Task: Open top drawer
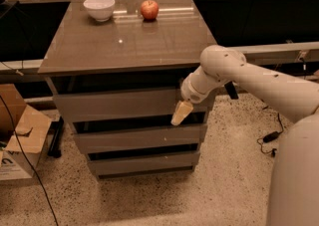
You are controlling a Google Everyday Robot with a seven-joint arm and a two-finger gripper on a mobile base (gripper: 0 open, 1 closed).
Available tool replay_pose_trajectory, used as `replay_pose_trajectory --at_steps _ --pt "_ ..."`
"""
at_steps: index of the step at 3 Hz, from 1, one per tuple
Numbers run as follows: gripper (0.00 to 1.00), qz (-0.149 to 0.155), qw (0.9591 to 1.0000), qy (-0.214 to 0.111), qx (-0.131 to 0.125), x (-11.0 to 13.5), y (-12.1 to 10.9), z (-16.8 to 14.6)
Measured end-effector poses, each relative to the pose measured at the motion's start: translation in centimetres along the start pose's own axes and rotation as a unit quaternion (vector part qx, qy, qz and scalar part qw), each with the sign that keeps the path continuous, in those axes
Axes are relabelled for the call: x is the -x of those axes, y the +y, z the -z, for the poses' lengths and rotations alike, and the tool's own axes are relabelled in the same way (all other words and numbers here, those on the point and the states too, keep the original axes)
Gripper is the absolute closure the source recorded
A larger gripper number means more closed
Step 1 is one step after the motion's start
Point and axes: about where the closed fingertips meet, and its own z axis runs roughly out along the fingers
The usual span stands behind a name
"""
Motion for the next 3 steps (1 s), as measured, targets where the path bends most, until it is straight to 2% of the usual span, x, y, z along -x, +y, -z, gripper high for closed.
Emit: replay_pose_trajectory --at_steps 2,3 --pt "0.66 0.0 1.0 0.0 0.0 0.6 -0.3 1.1" --pt "0.82 0.0 1.0 0.0 0.0 0.9 -0.3 1.6"
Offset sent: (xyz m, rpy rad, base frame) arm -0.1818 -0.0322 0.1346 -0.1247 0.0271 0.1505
